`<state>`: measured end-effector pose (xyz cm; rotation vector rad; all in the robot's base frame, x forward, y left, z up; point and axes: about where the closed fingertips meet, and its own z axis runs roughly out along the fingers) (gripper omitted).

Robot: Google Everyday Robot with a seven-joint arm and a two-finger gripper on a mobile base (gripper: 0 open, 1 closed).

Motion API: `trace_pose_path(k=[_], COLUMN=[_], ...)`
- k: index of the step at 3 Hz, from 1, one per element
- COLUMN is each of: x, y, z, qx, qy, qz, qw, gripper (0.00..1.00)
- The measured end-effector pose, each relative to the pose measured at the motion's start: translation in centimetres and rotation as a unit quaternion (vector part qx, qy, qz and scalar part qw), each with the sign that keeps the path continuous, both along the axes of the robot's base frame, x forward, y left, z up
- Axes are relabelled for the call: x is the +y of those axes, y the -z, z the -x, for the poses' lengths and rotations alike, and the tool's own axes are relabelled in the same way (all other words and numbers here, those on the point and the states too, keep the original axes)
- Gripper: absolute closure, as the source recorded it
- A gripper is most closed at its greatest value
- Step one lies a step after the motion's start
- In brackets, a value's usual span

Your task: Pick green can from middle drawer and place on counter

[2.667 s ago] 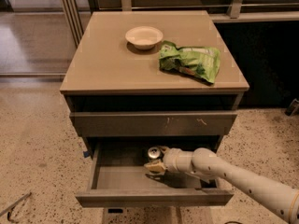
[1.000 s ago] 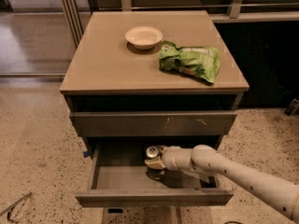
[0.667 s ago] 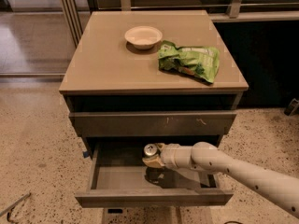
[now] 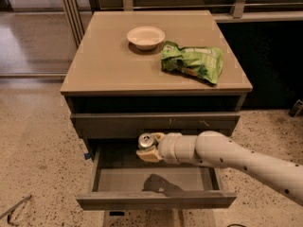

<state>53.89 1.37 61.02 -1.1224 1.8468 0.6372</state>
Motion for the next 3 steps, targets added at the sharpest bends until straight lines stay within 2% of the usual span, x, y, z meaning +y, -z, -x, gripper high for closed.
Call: trace_pose_path(k=[1,2,3], x=[1.0,1.2,0.7], y=[-9.5,-10.0,-14.5], z=[-0.2,-0.3,-0.7], qx=[-0.046,-0.041,-0.031], qy=[0.002,0.001,0.012], qz=[0.005,0.004,-0.017], qw=[0.999,0.9992,0.9993], gripper=[1.0,1.0,1.0])
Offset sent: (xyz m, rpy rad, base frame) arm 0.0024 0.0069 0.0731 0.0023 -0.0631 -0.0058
